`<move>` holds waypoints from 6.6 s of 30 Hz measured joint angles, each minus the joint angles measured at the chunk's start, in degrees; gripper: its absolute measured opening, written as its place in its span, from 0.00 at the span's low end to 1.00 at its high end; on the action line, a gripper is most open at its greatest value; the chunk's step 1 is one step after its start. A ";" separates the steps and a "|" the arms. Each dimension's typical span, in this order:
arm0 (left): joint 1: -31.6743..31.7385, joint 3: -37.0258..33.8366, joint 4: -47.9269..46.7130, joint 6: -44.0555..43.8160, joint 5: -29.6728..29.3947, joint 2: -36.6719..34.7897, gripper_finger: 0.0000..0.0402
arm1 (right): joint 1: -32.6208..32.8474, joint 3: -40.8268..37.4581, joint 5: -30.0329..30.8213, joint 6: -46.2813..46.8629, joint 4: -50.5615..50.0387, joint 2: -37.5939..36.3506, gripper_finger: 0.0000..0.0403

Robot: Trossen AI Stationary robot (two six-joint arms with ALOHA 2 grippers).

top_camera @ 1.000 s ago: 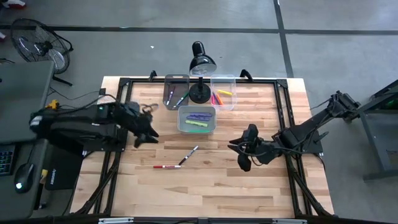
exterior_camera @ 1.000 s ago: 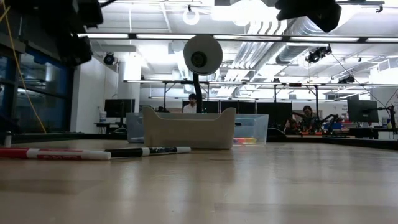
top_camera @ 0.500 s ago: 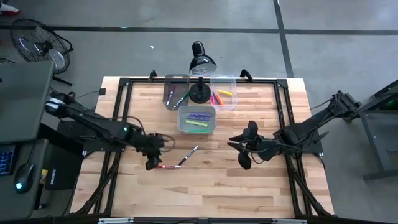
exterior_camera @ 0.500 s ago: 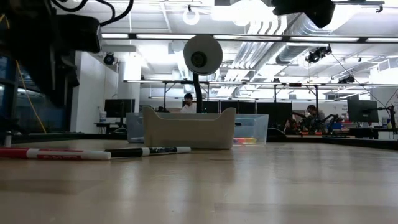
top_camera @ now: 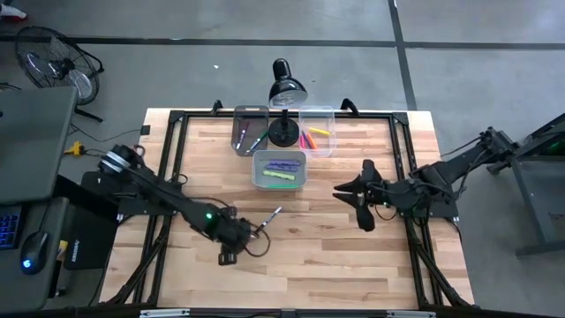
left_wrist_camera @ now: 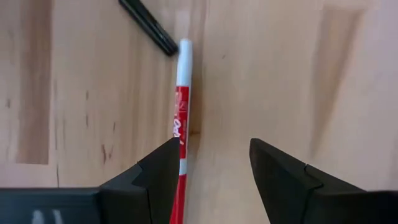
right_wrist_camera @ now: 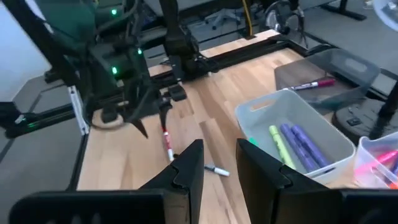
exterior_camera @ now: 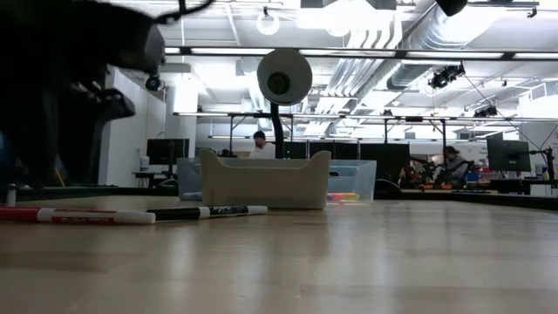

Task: Pick & Place Markers
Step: Put the medium red marker into the black bin

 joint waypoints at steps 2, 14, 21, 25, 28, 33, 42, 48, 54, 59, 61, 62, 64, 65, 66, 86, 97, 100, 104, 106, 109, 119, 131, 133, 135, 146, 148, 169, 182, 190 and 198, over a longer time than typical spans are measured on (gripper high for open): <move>0.01 2.36 -2.38 0.22 -0.25 3.68 0.47 | 0.17 0.00 -1.20 -0.06 0.06 0.05 0.21; 0.11 6.59 -5.81 -0.22 -0.58 12.47 0.47 | 3.50 0.00 -2.80 0.19 0.38 0.85 0.21; 0.13 6.52 -5.63 2.98 -0.27 12.52 0.47 | 4.82 0.00 -2.49 0.24 0.55 0.85 0.21; 0.15 6.49 -5.43 3.43 0.15 12.56 0.41 | 5.08 0.00 -2.58 0.36 0.50 0.87 0.21; 0.13 6.48 -5.32 3.44 0.26 12.56 0.35 | 5.08 0.00 -2.61 0.46 0.44 0.87 0.21; 0.15 6.45 -5.33 3.37 0.85 12.61 0.28 | 5.08 0.00 -2.58 0.51 0.42 0.87 0.21; 0.15 6.39 -5.23 2.98 1.33 12.63 0.20 | 5.13 0.00 -2.78 1.09 0.43 0.87 0.21; 0.15 6.35 -4.96 2.65 1.64 12.63 0.15 | 5.13 0.00 -2.78 1.10 0.44 0.87 0.21; 0.15 6.30 -4.44 1.61 1.66 12.65 0.08 | 5.13 0.00 -2.78 1.10 0.44 0.87 0.21; 0.15 6.30 -4.30 1.01 1.66 12.67 0.08 | 5.13 0.00 -3.06 1.15 -0.76 0.87 0.21; 0.15 6.30 -4.25 0.45 1.64 12.67 0.08 | 5.13 0.00 -3.09 1.91 -2.08 0.87 0.21; 0.15 6.28 -4.25 0.32 1.64 12.62 0.08 | 5.13 0.00 -3.09 2.25 -2.87 0.87 0.21; 0.15 6.22 -4.27 0.16 1.57 12.28 0.08 | 5.13 0.00 -3.12 3.07 -4.09 0.87 0.21; 0.15 6.17 -4.27 0.06 1.42 12.06 0.08 | 5.13 0.00 -3.11 3.46 -4.94 0.87 0.21; 0.15 6.15 -4.23 -0.03 1.35 11.96 0.08 | 5.13 0.01 -3.10 3.78 -5.86 0.87 0.21; 8.88 18.04 -4.00 8.82 -9.58 3.49 0.08 | 9.26 0.00 7.43 6.65 -13.64 0.87 0.21; 15.47 32.62 2.97 21.95 -15.39 3.49 0.08 | 7.28 0.00 5.94 1.59 -5.40 0.87 0.21; 16.84 34.67 6.16 24.95 -15.39 3.49 0.08 | 5.58 0.00 5.52 -1.18 -2.96 0.87 0.24; 17.95 35.66 10.57 27.37 -14.93 3.47 0.08 | 2.74 -0.05 3.94 -3.65 -0.01 0.87 0.31; 17.99 35.66 12.64 28.27 -14.62 3.47 0.08 | 0.94 -0.07 1.93 -6.57 3.85 0.87 0.34; 17.97 35.66 14.29 29.09 -14.67 3.47 0.08 | -2.03 -0.07 -2.18 -10.75 11.33 0.90 0.38; 17.90 35.66 19.58 29.78 -14.42 3.47 0.08 | -9.08 -0.07 -14.21 -14.81 19.60 2.02 0.41; 17.90 35.66 23.63 30.01 -13.68 4.04 0.08 | -10.09 -0.04 -16.53 -19.34 26.64 2.82 0.41; 17.90 35.66 24.85 30.01 -13.69 4.04 0.08 | -10.09 -0.04 -16.54 -19.39 26.60 2.82 0.41; 17.90 35.66 25.14 29.99 -13.69 4.04 0.08 | -10.09 -0.04 -16.38 -19.45 26.55 2.82 0.40; 17.90 35.66 25.08 29.97 -13.30 4.04 0.08 | -10.09 -0.04 -16.03 -19.54 27.08 2.78 0.14; 17.90 35.66 25.00 29.63 -13.34 4.04 0.08 | -10.09 -0.04 -16.02 -19.87 27.02 2.78 0.09; 17.90 35.66 24.56 30.43 -13.27 4.04 0.28 | -10.09 0.02 -14.80 -20.54 27.66 2.78 0.07; 17.90 35.61 16.40 30.62 -13.76 3.44 0.38 | -10.07 0.02 -12.68 -20.59 24.79 2.78 0.07; 17.79 35.68 7.11 30.11 -23.08 0.74 0.38 | -10.69 0.02 -12.21 -18.48 20.41 2.78 0.07; 17.90 35.50 -7.00 24.83 -26.90 -6.14 0.38 | -11.60 0.02 -13.14 -15.41 16.74 2.78 0.07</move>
